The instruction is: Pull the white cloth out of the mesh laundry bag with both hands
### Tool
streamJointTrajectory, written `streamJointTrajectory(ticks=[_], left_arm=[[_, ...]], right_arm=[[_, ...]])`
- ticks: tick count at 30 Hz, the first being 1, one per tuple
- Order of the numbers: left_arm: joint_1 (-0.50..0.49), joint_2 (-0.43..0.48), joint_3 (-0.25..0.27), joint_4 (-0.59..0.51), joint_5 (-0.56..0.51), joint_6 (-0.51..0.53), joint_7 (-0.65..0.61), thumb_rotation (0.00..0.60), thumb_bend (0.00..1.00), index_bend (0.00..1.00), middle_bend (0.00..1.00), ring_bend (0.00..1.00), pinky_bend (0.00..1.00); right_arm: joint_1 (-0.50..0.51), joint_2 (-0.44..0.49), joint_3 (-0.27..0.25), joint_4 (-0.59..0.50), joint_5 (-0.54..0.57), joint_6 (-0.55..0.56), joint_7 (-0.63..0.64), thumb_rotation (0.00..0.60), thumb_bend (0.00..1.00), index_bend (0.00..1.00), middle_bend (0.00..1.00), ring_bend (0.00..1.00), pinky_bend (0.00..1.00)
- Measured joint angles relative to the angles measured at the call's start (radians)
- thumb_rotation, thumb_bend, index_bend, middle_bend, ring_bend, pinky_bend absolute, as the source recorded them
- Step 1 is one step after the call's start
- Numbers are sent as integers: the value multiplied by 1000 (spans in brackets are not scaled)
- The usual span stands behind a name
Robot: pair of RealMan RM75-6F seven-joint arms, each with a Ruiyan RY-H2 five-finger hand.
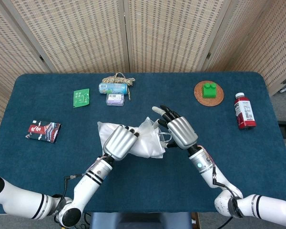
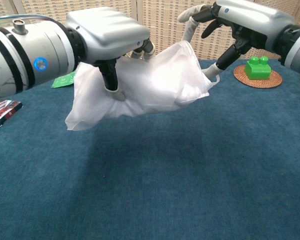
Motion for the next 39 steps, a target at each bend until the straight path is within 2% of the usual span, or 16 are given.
streamJointTrajectory(ticks=[19, 24, 33, 39], left_arm=[[15, 5, -3, 5, -3, -4, -5, 600, 30, 457, 556, 590, 706], [21, 8, -11, 4, -12, -10, -26, 600, 29, 457, 555, 590, 706], [27, 20, -28, -2, -50, -42, -74, 600, 29, 457, 556, 590, 706], [25, 22, -33, -6, -54, -51, -91, 600, 29, 457, 556, 590, 706]], right_arm=[[37, -38, -24, 13, 9, -13, 13, 600, 0, 433, 87, 20, 204], [34, -43, -31, 17, 11, -5, 20, 600, 10, 487, 87, 20, 203], [31, -54, -38, 33, 14, 4, 30, 600, 12, 518, 87, 20, 204], [52, -65, -34, 47, 28, -22, 25, 600, 72, 518, 87, 20, 203]])
